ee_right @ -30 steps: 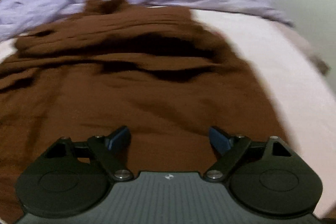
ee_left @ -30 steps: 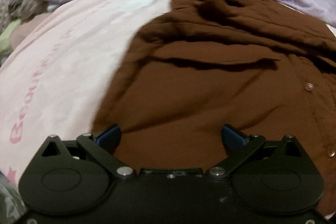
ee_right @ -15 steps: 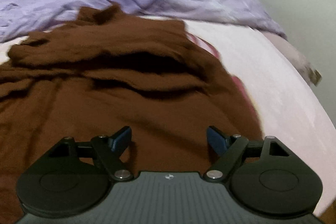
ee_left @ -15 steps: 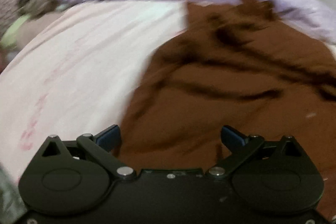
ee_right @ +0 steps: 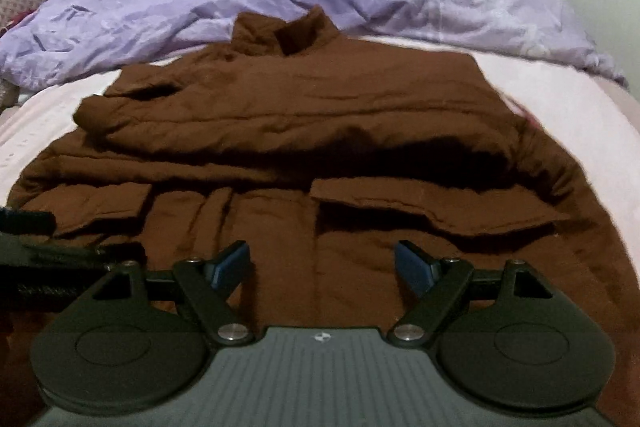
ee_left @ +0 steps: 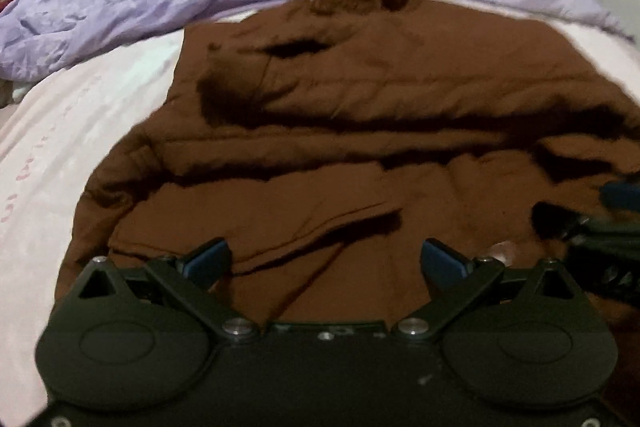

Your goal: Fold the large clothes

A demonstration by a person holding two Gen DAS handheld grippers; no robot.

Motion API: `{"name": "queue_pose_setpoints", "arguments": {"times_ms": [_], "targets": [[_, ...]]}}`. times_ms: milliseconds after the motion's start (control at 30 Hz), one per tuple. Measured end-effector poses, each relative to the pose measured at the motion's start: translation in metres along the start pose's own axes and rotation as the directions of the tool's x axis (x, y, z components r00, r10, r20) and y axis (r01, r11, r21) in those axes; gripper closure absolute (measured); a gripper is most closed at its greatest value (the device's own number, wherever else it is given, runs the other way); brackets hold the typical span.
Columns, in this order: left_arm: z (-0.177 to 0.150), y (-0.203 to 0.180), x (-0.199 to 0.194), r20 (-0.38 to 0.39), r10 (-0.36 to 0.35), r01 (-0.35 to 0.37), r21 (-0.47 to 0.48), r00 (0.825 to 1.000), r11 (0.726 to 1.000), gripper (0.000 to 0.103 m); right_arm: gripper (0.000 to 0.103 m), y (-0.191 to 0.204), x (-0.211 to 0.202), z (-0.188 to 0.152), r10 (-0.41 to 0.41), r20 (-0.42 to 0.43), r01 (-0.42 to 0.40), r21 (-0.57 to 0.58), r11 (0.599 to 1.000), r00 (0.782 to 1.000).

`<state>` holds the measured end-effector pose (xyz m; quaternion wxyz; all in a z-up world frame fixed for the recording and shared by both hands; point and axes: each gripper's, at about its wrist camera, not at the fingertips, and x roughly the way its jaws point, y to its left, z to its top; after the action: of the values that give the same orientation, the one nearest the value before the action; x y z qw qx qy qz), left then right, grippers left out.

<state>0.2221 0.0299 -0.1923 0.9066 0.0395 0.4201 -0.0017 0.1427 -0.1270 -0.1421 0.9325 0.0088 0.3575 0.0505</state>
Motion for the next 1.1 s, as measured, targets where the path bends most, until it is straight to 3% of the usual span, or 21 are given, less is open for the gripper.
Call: {"name": "queue_pose_setpoints", "arguments": {"times_ms": [67, 267, 333, 400, 500, 567, 600, 633, 700, 767, 833, 967, 1100], "targets": [[-0.002, 0.005, 0.009, 0.001, 0.014, -0.014, 0.011, 1.000, 1.000, 0.000, 0.006, -0.003, 0.012, -0.001, -0.007, -0.021, 0.007, 0.012, 1.000, 1.000], [-0.002, 0.039, 0.011, 0.020, -0.038, 0.039, -0.017, 0.999, 0.999, 0.000, 0.003, -0.014, 0.015, -0.002, -0.041, -0.039, 0.039, -0.048, 0.998, 0.998], [-0.008, 0.058, 0.006, 0.024, 0.034, -0.034, -0.027, 0.999, 0.999, 0.000, 0.000, -0.027, 0.011, -0.005, -0.065, -0.043, 0.063, -0.048, 0.997, 0.997], [-0.017, 0.085, 0.003, 0.026, 0.058, -0.056, -0.056, 0.998, 0.997, 0.000, 0.000, -0.048, 0.008, -0.007, -0.073, -0.051, 0.072, -0.017, 0.997, 0.996], [-0.035, 0.132, 0.002, 0.022, 0.001, 0.002, -0.158, 1.000, 0.987, 0.000, 0.000, -0.083, 0.003, -0.012, -0.158, -0.048, 0.159, 0.032, 0.987, 0.986], [-0.042, 0.148, -0.005, 0.048, -0.037, 0.044, -0.171, 0.998, 0.984, 0.000, 0.009, -0.112, -0.005, -0.015, -0.128, -0.040, 0.131, 0.105, 0.986, 0.991], [-0.043, 0.149, -0.009, 0.049, -0.031, 0.038, -0.151, 0.998, 0.988, 0.000, 0.008, -0.121, -0.010, -0.016, -0.114, -0.032, 0.117, 0.127, 0.985, 0.993], [-0.044, 0.147, -0.012, 0.045, -0.005, 0.010, -0.124, 0.999, 0.992, 0.000, 0.010, -0.128, -0.014, -0.016, -0.162, -0.037, 0.165, 0.136, 0.977, 0.986], [-0.043, 0.138, -0.017, 0.038, 0.102, -0.100, -0.057, 0.994, 0.993, 0.000, 0.010, -0.138, -0.019, -0.017, -0.238, -0.038, 0.241, 0.127, 0.962, 0.971], [-0.037, 0.132, -0.021, 0.047, 0.148, -0.147, -0.025, 0.988, 0.989, 0.000, 0.010, -0.145, -0.020, -0.016, -0.200, -0.040, 0.204, 0.176, 0.963, 0.979], [-0.029, 0.132, -0.031, 0.059, 0.150, -0.147, -0.052, 0.987, 0.988, 0.000, 0.010, -0.137, -0.022, -0.009, -0.217, -0.040, 0.221, 0.186, 0.957, 0.975], [0.007, 0.129, -0.038, 0.155, 0.079, -0.062, -0.106, 0.985, 0.992, 0.000, 0.009, -0.106, -0.033, 0.015, -0.149, 0.088, 0.133, 0.166, 0.977, 0.985], [0.049, 0.114, -0.029, 0.230, 0.063, -0.041, -0.101, 0.971, 0.994, 0.000, 0.009, -0.069, -0.024, 0.049, -0.087, 0.208, 0.060, 0.132, 0.989, 0.974]]}}
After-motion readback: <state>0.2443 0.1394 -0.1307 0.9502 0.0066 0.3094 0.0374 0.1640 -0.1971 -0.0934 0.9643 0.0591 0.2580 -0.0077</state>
